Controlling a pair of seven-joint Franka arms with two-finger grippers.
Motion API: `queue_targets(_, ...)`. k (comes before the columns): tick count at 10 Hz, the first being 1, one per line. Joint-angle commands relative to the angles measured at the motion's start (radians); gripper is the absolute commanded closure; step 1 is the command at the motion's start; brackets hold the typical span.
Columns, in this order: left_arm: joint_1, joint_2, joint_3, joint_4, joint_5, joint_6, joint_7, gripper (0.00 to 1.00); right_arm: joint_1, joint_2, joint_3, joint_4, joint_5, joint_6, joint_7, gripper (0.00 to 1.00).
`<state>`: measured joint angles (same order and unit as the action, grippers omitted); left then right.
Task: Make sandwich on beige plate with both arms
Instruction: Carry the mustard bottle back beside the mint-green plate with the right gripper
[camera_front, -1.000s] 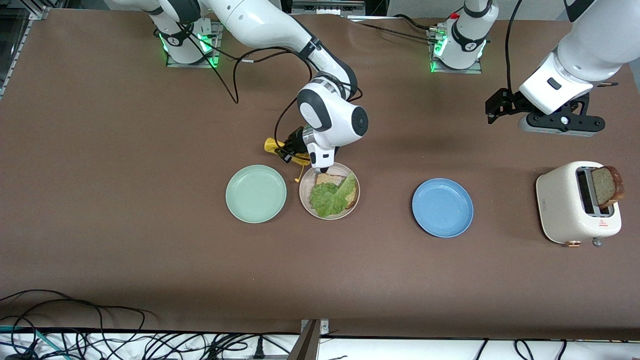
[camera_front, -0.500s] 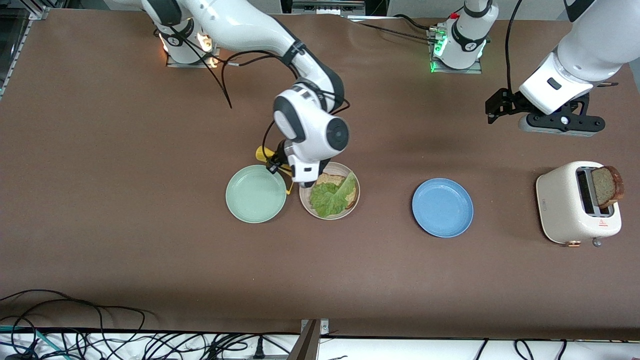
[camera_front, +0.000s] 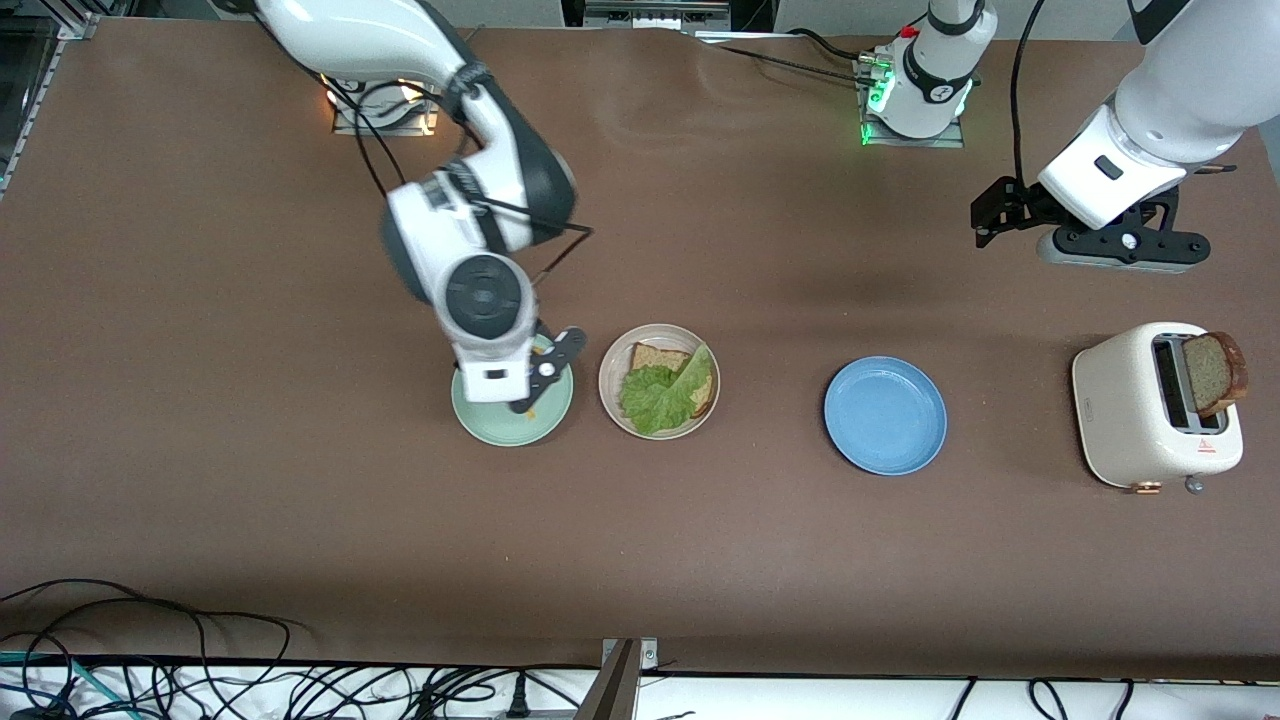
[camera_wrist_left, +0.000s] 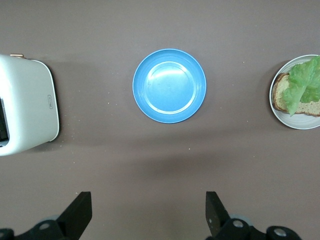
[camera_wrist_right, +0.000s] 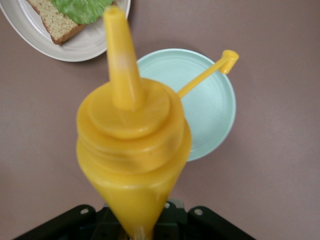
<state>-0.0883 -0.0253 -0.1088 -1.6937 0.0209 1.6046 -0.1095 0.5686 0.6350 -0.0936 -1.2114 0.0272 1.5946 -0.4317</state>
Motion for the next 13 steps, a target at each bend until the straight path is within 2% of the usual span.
queue_targets(1, -0.005, -0.018, 0.004, -0.012, -0.002, 0.005, -0.002, 0.00, -0.106, -0.216, 0.025, -0.273, 0.043, 0.108, -0.207, 1.00)
queue_targets(3, -0.005, -0.018, 0.004, -0.012, -0.002, 0.005, -0.002, 0.00, -0.188, -0.277, 0.025, -0.350, 0.098, 0.149, -0.400, 1.00)
queue_targets(5, -0.005, -0.018, 0.004, -0.012, -0.002, 0.005, -0.002, 0.00, -0.295, -0.354, 0.067, -0.495, 0.157, 0.278, -0.577, 1.00)
queue_targets(6, -0.005, -0.016, 0.004, -0.012, -0.002, 0.005, -0.002, 0.00, -0.321, -0.357, 0.069, -0.544, 0.183, 0.330, -0.667, 1.00)
queue_targets(8, -0.005, -0.018, 0.006, -0.012, 0.002, 0.005, -0.002, 0.00, -0.380, -0.351, 0.069, -0.594, 0.267, 0.402, -0.853, 1.00)
queue_targets(10, -0.005, -0.016, 0.006, -0.012, 0.008, 0.005, -0.002, 0.00, -0.426, -0.321, 0.069, -0.625, 0.386, 0.467, -1.064, 1.00)
queue_targets(13, 0.009, -0.004, 0.009, -0.012, 0.005, 0.005, -0.004, 0.00, -0.447, -0.217, 0.060, -0.626, 0.595, 0.511, -1.353, 1.00)
